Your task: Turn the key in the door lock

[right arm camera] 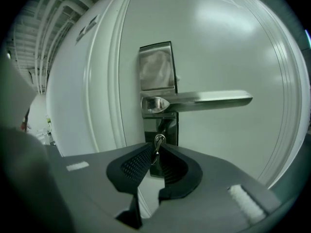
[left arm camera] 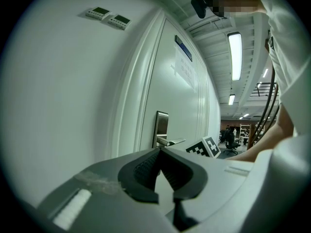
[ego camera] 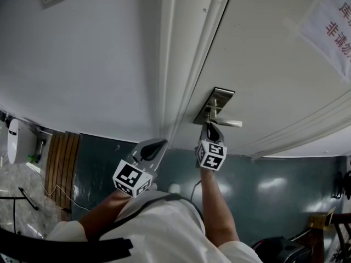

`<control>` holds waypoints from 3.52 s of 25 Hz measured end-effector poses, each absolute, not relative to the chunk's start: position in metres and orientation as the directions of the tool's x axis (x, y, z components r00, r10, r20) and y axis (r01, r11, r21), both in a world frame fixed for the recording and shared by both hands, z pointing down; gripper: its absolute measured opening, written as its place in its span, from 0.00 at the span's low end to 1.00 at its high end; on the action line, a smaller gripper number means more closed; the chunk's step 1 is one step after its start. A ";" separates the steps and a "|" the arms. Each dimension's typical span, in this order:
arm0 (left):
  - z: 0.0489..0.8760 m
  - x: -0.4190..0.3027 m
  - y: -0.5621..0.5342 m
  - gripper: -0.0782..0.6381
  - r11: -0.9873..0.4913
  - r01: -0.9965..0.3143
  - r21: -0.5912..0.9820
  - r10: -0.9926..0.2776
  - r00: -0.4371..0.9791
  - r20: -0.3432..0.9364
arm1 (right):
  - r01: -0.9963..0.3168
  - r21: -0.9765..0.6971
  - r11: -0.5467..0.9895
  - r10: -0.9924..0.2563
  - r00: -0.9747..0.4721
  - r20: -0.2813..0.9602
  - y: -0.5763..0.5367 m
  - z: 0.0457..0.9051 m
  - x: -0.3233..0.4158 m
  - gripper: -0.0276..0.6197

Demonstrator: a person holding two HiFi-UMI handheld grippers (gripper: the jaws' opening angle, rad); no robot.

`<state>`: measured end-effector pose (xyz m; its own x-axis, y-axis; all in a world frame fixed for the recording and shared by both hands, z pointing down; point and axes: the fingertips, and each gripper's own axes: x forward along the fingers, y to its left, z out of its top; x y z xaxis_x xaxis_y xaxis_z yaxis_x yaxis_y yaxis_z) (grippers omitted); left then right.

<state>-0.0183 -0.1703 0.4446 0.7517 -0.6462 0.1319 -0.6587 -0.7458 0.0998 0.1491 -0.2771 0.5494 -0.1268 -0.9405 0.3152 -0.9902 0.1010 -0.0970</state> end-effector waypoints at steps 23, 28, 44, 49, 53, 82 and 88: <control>0.444 -0.021 -0.163 0.12 -0.742 -0.665 0.085 -0.652 0.746 0.136 | -0.977 0.163 0.138 -0.936 -0.074 0.345 -0.278 0.547 0.144 0.14; 0.443 -0.020 -0.162 0.12 -0.741 -0.666 0.085 -0.653 0.745 0.135 | -0.960 0.232 0.157 -0.935 -0.068 0.348 -0.277 0.547 0.142 0.14; 0.443 -0.019 -0.159 0.12 -0.742 -0.665 0.085 -0.653 0.746 0.131 | -0.693 0.658 0.295 -0.928 -0.043 0.370 -0.276 0.553 0.131 0.13; 0.443 -0.018 -0.157 0.12 -0.743 -0.664 0.086 -0.652 0.747 0.130 | -0.537 0.762 0.361 -0.919 -0.066 0.389 -0.275 0.555 0.129 0.14; 0.443 -0.017 -0.155 0.12 -0.744 -0.662 0.089 -0.651 0.749 0.127 | -0.425 0.816 0.391 -0.912 -0.058 0.406 -0.274 0.559 0.128 0.14; 0.442 -0.007 -0.149 0.12 -0.765 -0.638 0.090 -0.627 0.769 0.121 | -0.505 0.751 0.425 -0.904 -0.188 0.385 -0.248 0.532 0.117 0.24; 0.442 -0.002 -0.152 0.12 -0.772 -0.630 0.087 -0.619 0.775 0.122 | -0.782 0.473 0.406 -0.912 -0.309 0.271 -0.220 0.498 0.101 0.22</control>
<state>-0.0018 -0.1516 0.4419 0.7754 -0.6195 0.1223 -0.6301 -0.7716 0.0870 0.1010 -0.2202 0.4976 -0.3090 -0.9116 0.2712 -0.7824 0.4057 0.4725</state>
